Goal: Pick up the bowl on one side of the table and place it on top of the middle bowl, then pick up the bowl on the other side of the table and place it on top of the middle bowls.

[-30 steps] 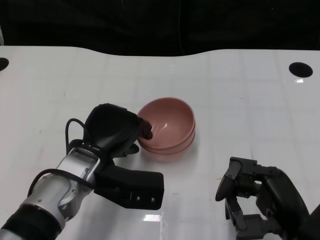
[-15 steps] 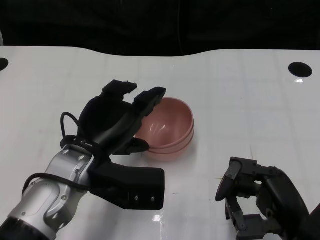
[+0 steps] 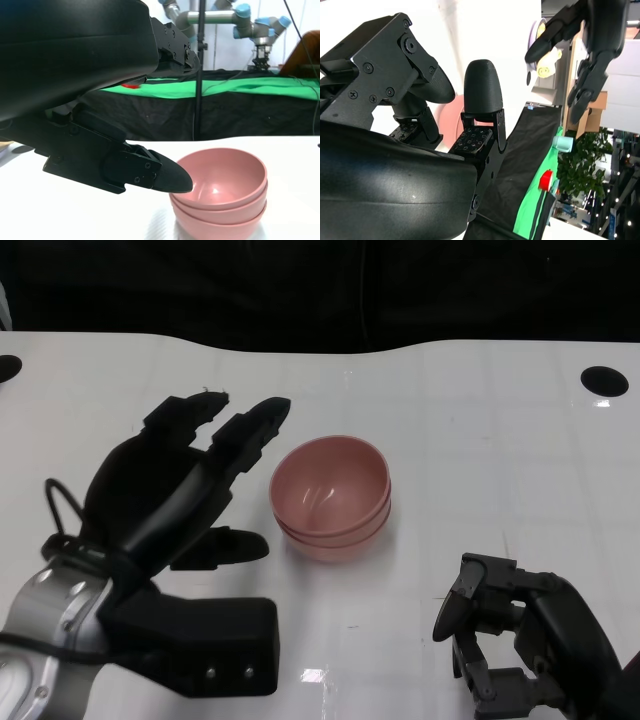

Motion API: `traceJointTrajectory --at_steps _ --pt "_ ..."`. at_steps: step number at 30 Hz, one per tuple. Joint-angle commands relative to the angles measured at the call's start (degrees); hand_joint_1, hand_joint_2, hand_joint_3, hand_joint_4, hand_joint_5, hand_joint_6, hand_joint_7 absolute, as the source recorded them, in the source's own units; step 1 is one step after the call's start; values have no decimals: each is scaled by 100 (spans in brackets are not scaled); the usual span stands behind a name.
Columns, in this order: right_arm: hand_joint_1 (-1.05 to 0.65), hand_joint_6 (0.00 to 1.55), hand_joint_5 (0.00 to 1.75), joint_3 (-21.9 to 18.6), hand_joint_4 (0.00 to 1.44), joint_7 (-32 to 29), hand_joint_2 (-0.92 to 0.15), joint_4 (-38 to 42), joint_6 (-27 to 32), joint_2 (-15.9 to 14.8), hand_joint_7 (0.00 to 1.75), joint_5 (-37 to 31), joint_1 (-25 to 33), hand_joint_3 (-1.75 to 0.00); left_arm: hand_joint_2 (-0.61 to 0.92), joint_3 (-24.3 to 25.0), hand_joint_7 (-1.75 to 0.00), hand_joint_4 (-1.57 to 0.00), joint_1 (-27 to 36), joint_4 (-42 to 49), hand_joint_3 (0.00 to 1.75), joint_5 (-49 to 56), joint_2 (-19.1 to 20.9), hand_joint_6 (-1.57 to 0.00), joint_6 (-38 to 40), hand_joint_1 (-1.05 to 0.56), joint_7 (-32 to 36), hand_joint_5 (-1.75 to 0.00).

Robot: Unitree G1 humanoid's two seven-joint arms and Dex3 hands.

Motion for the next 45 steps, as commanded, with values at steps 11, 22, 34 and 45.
traceJointTrajectory --at_steps 11,22,34,45 --pt "-4 83 173 5 87 -40 -33 -129 41 -22 139 -68 11 -151 92 1154 -8 -24 1428 -533 14 -1917 -725 -36 -920 -52 761 -72" --pt "-4 83 174 16 87 13 -33 -210 143 -24 139 -8 14 -151 79 1722 -103 -81 2789 -597 55 -5646 -1824 -86 -1620 -17 -40 -139" --pt "-3 84 172 -182 86 178 -33 -105 -17 -132 138 119 -21 -151 31 1869 -162 -97 3156 -1369 162 -8082 -2152 -89 458 -7 -418 -174" --pt "-1 84 171 -218 86 191 -34 -138 44 -93 138 162 -12 -150 28 2187 -154 -99 3104 -1392 165 -8881 -2240 -96 937 -7 -899 -172"
